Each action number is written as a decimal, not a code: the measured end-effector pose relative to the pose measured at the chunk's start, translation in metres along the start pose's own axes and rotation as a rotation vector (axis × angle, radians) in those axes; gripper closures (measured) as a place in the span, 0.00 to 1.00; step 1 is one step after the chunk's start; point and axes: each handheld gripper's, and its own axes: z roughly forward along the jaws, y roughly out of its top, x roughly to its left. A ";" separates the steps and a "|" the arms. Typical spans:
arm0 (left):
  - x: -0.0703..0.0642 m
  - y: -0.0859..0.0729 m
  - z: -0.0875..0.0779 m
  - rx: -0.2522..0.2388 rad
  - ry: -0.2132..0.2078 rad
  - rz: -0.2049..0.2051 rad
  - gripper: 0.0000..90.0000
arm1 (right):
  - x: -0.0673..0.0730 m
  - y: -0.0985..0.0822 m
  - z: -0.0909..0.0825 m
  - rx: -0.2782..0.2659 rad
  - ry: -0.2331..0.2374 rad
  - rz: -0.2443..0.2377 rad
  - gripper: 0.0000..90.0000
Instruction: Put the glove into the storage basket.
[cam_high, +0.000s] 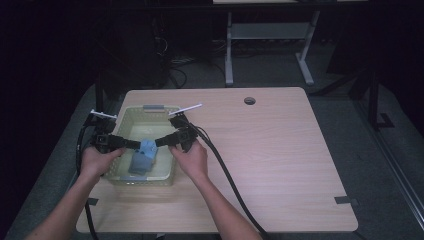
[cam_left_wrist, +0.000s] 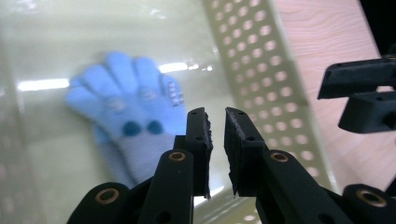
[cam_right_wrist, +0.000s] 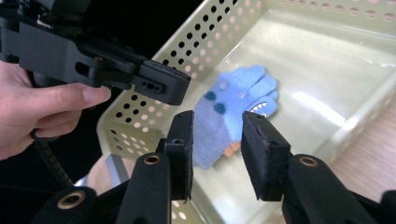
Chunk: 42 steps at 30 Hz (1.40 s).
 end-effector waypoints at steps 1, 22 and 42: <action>0.000 0.000 0.000 0.000 0.000 0.000 0.86 | 0.000 0.000 0.000 0.000 0.000 0.000 0.70; -0.054 0.007 0.015 -0.032 -0.171 0.093 0.71 | -0.033 -0.012 -0.059 -0.095 0.045 0.065 0.57; -0.078 0.011 0.024 -0.048 -0.237 0.132 0.57 | -0.065 -0.030 -0.106 -0.135 0.006 0.105 0.51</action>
